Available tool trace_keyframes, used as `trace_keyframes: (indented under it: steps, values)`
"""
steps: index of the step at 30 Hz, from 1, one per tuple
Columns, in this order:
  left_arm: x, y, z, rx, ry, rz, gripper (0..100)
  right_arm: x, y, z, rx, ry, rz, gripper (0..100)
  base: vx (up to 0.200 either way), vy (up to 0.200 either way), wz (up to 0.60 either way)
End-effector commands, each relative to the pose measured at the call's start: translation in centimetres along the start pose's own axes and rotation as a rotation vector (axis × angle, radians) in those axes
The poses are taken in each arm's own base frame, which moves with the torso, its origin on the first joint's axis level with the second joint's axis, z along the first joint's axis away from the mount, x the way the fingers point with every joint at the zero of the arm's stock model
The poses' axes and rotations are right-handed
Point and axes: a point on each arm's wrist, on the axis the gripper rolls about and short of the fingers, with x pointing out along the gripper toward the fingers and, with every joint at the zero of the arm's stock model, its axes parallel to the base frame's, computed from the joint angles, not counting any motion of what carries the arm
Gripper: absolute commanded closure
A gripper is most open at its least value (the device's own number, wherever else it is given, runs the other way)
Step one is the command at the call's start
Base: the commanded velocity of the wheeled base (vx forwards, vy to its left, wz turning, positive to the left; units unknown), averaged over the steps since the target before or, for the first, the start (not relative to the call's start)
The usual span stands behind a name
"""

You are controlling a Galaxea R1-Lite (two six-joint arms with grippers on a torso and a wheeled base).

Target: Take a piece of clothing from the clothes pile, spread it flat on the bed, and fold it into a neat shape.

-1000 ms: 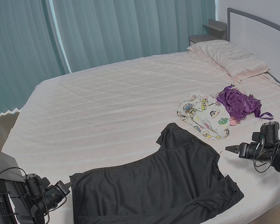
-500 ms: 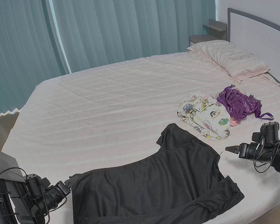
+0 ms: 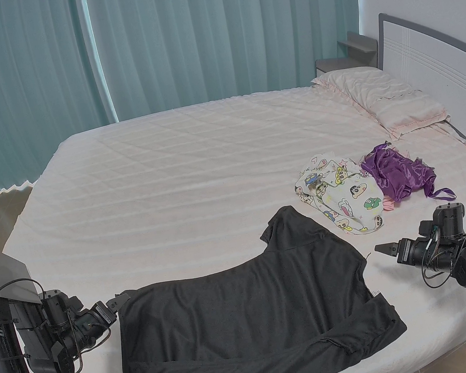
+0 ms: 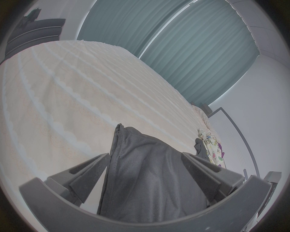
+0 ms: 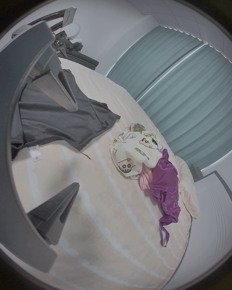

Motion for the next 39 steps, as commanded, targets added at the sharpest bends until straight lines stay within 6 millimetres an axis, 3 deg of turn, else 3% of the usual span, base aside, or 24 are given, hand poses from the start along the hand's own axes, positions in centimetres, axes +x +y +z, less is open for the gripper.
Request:
trace_keyframes:
  steps: [1,13,19,24,39]
  values:
    - [0.0,-0.1,0.2,0.007,-0.016,-0.009,0,0.0,-0.1,-0.1,0.001,0.002,-0.002,0,0.2,0.0,0.0]
    - [2.2,-0.8,1.4,0.05,-0.121,0.01,0,-0.1,0.0,0.0,0.0,-0.002,0.0,0,0.0,0.0,0.0]
    - [4.1,-0.7,-0.4,0.076,-0.058,0.006,0,0.0,0.5,-0.4,-0.008,0.016,0.01,0,0.0,0.0,0.0]
    - [5.1,-0.6,-0.8,0.166,-0.078,0.042,0,0.0,0.6,-0.7,-0.008,0.027,0.011,0,0.0,0.0,0.0]
    - [5.2,-0.2,-0.8,0.167,-0.08,0.215,0,0.0,0.6,-0.7,-0.009,0.024,0.012,0,0.0,0.0,0.0]
